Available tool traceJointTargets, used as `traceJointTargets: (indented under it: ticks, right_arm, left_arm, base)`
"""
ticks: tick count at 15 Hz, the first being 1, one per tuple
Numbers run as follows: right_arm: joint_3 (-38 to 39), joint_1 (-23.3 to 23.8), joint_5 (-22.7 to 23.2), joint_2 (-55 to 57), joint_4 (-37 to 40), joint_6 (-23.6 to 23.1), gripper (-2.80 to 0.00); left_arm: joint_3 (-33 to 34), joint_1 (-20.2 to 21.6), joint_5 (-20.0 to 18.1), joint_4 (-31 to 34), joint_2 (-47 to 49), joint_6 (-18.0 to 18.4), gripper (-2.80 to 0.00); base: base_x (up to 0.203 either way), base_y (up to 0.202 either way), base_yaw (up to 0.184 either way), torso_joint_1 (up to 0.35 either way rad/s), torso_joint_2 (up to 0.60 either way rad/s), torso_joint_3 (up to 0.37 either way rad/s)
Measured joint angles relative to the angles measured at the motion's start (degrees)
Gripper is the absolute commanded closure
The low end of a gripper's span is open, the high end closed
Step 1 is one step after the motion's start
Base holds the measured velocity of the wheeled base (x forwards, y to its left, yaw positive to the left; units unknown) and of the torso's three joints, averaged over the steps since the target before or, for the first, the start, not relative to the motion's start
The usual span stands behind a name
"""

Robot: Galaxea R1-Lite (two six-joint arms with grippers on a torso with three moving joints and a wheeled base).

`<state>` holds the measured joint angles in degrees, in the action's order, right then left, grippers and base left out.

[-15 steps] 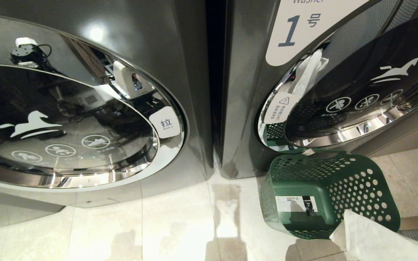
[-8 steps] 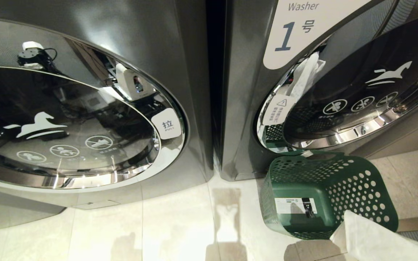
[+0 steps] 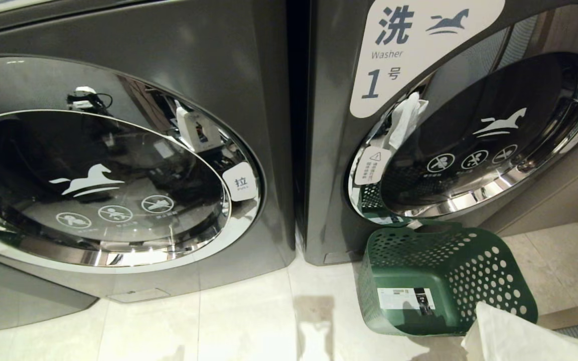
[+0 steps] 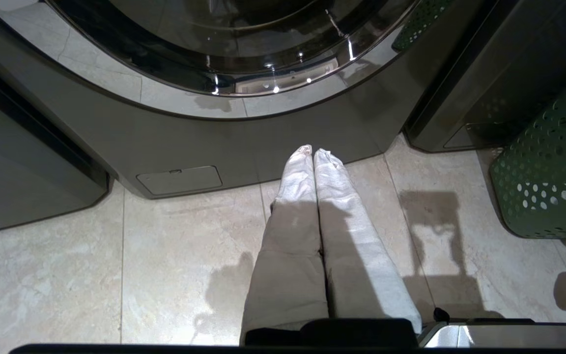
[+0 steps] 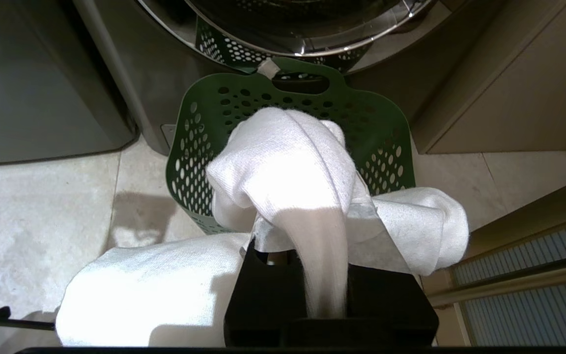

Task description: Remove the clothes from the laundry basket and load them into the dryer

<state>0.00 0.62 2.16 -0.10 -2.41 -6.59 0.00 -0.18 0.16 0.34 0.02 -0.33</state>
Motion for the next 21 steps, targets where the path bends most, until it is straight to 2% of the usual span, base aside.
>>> traceJointTargets:
  ticks: [21]
  right_arm:
    - [0.0, 0.0, -0.27, 0.02, 0.18, -0.02, 0.0]
  left_arm:
    - [0.0, 0.0, 0.0, 0.0, 0.0, 0.0, 0.0]
  base:
    - [0.0, 0.0, 0.0, 0.003, 0.0, 0.203]
